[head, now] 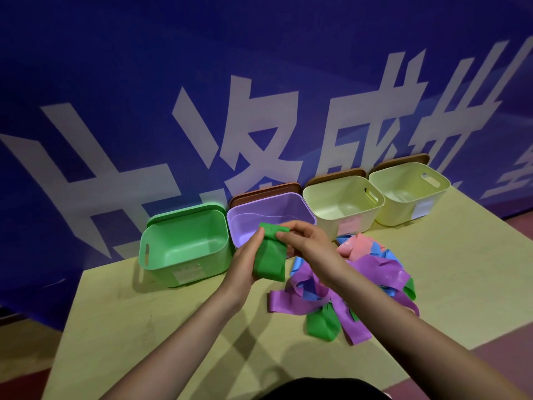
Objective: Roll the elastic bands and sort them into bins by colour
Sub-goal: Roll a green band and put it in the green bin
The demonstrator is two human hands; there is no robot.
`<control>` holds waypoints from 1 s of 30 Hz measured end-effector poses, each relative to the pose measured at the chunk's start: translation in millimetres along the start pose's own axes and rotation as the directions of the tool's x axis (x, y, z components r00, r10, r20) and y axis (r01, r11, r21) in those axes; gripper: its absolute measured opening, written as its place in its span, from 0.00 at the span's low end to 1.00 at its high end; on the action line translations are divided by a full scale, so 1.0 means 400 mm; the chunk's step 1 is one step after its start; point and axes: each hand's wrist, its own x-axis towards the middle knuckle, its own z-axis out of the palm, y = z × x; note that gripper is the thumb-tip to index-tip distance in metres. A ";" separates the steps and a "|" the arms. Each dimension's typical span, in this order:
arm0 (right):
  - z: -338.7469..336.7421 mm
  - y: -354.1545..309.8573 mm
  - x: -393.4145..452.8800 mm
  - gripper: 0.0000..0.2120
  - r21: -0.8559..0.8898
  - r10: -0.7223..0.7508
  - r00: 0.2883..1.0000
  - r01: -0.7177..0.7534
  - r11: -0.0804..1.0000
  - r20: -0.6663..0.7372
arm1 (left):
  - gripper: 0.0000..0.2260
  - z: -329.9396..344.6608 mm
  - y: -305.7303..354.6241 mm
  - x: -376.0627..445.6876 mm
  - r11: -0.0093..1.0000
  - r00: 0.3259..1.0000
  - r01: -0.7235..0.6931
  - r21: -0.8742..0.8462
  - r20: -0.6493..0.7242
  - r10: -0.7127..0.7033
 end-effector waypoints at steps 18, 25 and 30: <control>0.000 0.019 0.013 0.04 -0.024 -0.036 0.990 0.033 0.999 -0.135 | 0.04 -0.014 -0.033 0.003 0.988 0.998 -0.060 0.145 0.004 0.060; 0.005 0.033 0.010 0.10 -0.188 -0.184 0.974 0.158 0.969 -0.128 | 0.04 -0.015 -0.033 0.016 0.994 0.998 -0.020 0.107 -0.051 0.026; 0.008 0.035 0.003 0.12 -0.241 -0.245 0.964 0.214 0.946 -0.106 | 0.08 -0.007 -0.025 0.012 0.999 0.995 -0.029 0.039 -0.092 0.033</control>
